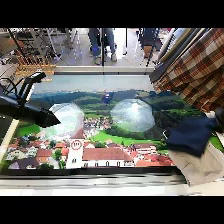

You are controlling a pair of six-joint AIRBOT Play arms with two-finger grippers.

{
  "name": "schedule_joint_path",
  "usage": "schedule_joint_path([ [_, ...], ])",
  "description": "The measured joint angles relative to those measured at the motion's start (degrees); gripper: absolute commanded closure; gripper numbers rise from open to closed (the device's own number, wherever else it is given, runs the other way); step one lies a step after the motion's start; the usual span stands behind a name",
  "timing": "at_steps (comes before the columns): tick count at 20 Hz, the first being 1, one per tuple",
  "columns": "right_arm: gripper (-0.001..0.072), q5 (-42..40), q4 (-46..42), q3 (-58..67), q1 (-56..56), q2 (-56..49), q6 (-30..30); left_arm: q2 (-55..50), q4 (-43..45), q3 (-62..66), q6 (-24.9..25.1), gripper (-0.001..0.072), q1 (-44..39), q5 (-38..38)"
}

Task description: Fold the clothes and pants, and hang the long-sleeved shirts on hangers.

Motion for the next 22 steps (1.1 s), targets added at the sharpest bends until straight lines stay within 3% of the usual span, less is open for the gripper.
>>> schedule_joint_path([
  [5,0.0689,0.52,-18.05,-16.63,-15.47,4.81,-0.92,0.0,0.02,0.0,0.46,0.0701,0.0,0.5],
  [6,0.0451,-0.48,-20.68,-18.21,-16.96,4.76,-1.11,0.0,0.02,0.0,0.52,0.0701,0.0,0.55],
  [7,0.0033,-1.51,-22.93,-19.3,-18.14,4.42,-1.73,0.0,0.02,0.0,0.52,0.0701,0.0,0.61],
  [8,0.0002,-2.58,-24.96,-19.76,-18.97,3.87,-2.67,0.0,0.02,0.0,0.55,0.0701,0.0,0.76],
  [12,0.0012,-6.49,-24.28,-14.36,-19.47,2.03,-4.63,0.0,0.26,0.0,0.55,0.0701,0.0,0.92],
  [13,0.0036,-8.44,-20.13,-12.15,-18.53,1.79,-4.76,0.0,1.16,0.0,0.55,0.0702,0.0,1.09],
  [14,0.0108,-10.64,-14.88,-10.49,-17.07,1.64,-5.2,0.0,3.5,0.0,0.28,0.0701,-0.02,1.6],
  [15,0.0148,-12.61,-8.81,-9.27,-14.71,1.51,-6.23,0.02,7.15,0.0,-1.11,0.0701,-0.02,2.54],
  [18,0.0151,-16.7,3.93,-8.59,-2.86,1.33,-11.39,0.48,24.74,0.0,-11.23,0.0701,0.22,7.39],
  [19,0.0215,-18.29,5.42,-9.14,2.56,1.29,-13.05,0.72,29.81,0.0,-15.28,0.0701,0.5,9.75],
  [21,0.0624,-22.73,4.24,-10.01,13.31,1.27,-15.37,1.03,37.13,0.0,-22.32,0.0701,1.16,12.79],
  [22,0.069,-25.46,1.6,-10.25,18.08,1.27,-16.41,1.11,39.17,0.0,-24.96,0.0701,1.36,13.88],
])
